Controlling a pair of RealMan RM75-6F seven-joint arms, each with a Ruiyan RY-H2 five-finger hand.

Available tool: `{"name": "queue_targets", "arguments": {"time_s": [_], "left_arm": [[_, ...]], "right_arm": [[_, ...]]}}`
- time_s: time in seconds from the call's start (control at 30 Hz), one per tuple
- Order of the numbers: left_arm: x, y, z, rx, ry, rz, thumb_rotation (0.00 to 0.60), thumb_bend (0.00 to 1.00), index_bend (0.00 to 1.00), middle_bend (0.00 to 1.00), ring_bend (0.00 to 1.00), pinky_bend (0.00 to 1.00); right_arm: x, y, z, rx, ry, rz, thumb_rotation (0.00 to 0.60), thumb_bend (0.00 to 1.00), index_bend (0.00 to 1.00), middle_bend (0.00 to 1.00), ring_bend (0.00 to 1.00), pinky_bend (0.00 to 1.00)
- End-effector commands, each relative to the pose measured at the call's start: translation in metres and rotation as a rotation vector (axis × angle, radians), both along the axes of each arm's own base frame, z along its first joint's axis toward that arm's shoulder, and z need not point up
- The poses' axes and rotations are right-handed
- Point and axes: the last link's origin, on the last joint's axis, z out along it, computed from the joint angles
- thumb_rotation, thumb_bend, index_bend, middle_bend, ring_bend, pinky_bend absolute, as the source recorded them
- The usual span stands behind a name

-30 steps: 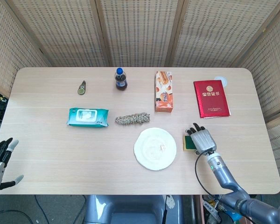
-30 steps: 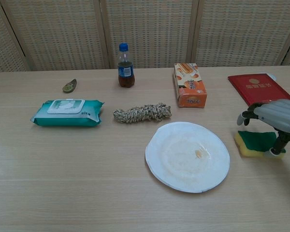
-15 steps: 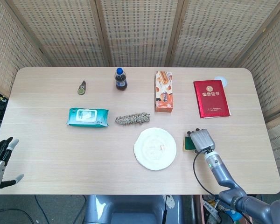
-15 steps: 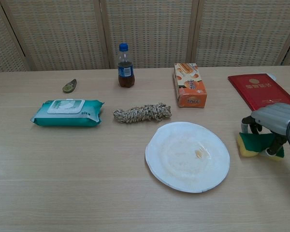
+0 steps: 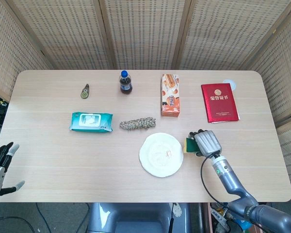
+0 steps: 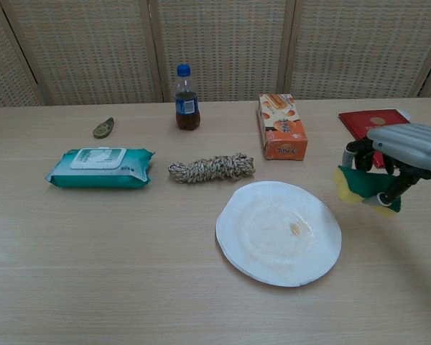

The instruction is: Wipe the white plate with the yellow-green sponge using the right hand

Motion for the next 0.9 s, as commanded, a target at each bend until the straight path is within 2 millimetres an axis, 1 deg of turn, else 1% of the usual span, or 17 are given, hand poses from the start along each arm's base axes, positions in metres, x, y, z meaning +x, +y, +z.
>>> {"name": "queue_targets", "arguments": {"time_s": [0.03,0.1,0.17,0.3,0.43,0.57,0.77,0.9], "left_arm": [[0.0,0.001,0.0,-0.002,-0.001,0.001,0.6,0.0,0.0,0.0,0.0,0.0],[0.0,0.002,-0.001,-0.007,-0.002,0.0,0.6,0.0,0.0,0.0,0.0,0.0],[0.0,0.003,-0.001,-0.011,0.0,0.0,0.6,0.0,0.0,0.0,0.0,0.0],[0.001,0.005,-0.003,-0.015,0.001,0.002,0.6,0.0,0.0,0.0,0.0,0.0],[0.0,0.008,-0.003,-0.016,-0.001,0.011,0.6,0.0,0.0,0.0,0.0,0.0],[-0.002,0.011,-0.004,-0.026,0.001,0.024,0.6,0.0,0.0,0.0,0.0,0.0],[-0.003,0.013,-0.003,-0.021,-0.001,0.034,0.6,0.0,0.0,0.0,0.0,0.0],[-0.005,0.014,-0.003,-0.021,-0.001,0.043,0.6,0.0,0.0,0.0,0.0,0.0]], "right_arm": [[0.032,0.002,0.013,0.072,-0.171,0.032,0.6,0.32,0.43,0.54,0.39,0.46],[0.045,0.007,0.006,0.148,-0.253,0.028,0.6,0.32,0.43,0.54,0.39,0.44],[0.053,0.009,-0.002,0.212,-0.289,0.027,0.6,0.32,0.43,0.54,0.39,0.42],[0.064,0.003,-0.022,0.258,-0.31,0.058,0.6,0.32,0.43,0.54,0.39,0.4],[0.068,0.001,-0.039,0.267,-0.307,0.094,0.6,0.32,0.44,0.54,0.39,0.4],[0.069,-0.004,-0.061,0.262,-0.21,0.17,0.6,0.32,0.44,0.54,0.39,0.4],[0.072,-0.012,-0.081,0.236,-0.183,0.193,0.6,0.33,0.44,0.54,0.39,0.4],[0.075,-0.011,-0.091,0.247,-0.161,0.215,0.6,0.33,0.44,0.54,0.39,0.4]]}}
